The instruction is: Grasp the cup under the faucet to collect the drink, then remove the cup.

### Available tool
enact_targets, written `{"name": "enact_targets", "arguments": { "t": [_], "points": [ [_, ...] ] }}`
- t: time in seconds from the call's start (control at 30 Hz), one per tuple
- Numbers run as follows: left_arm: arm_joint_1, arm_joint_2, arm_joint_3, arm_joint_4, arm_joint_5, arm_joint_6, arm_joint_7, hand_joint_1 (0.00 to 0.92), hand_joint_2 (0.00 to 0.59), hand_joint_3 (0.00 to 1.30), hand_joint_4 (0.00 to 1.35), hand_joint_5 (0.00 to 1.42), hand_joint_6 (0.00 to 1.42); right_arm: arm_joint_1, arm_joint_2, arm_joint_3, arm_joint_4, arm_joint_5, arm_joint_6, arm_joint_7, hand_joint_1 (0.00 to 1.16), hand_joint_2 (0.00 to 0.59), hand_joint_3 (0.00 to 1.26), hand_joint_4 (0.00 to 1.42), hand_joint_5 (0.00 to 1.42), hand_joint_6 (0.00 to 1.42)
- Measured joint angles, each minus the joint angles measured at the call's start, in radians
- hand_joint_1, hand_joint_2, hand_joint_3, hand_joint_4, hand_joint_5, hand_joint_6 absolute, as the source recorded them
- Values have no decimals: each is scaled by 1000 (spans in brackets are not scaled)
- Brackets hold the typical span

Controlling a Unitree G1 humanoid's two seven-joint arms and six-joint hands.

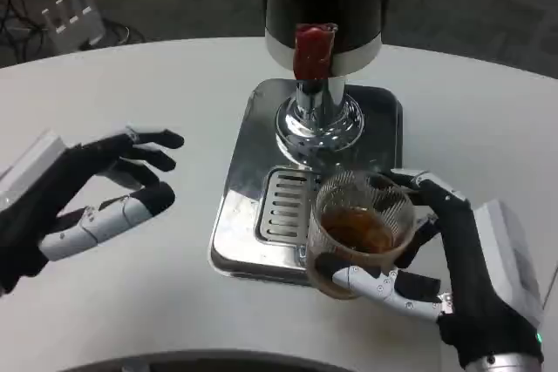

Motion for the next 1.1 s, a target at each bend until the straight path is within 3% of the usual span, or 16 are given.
{"name": "enact_targets", "arguments": {
  "t": [0.63,0.97,1.1],
  "points": [
    [65,11,-71,-70,111,-3,14,0,105,273,243,280,339,51,-38,2,-95,0,-10,104,993,109,926,954,977,564],
    [75,15,-101,-128,151,18,14,0,100,244,176,217,317,56,-59,-21,-119,17,-22,151,982,106,940,966,992,571],
    [79,15,-126,-159,155,28,9,0,100,230,155,202,302,58,-86,-30,-130,21,-22,180,981,106,941,966,992,573]
  ]
}}
